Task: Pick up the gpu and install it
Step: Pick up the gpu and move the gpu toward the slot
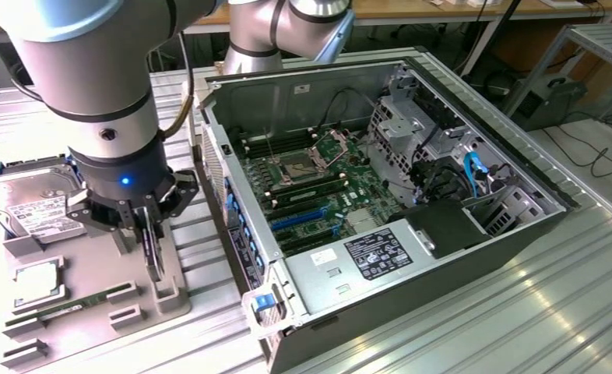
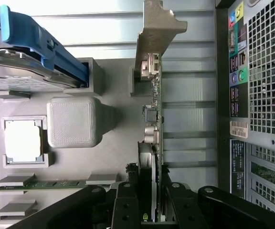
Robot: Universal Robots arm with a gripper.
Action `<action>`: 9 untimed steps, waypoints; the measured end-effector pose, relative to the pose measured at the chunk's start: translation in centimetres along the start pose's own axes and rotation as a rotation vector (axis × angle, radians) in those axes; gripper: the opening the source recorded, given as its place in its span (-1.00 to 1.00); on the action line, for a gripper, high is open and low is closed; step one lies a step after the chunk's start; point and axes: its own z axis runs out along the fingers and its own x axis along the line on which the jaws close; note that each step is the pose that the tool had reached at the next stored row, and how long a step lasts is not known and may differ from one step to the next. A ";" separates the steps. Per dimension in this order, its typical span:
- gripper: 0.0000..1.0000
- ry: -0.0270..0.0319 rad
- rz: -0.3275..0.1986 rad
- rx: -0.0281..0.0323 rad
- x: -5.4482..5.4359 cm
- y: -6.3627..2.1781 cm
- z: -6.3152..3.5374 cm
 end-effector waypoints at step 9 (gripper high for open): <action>-0.45 0.0004 0.000 0.0000 0.0 0.05 -1.06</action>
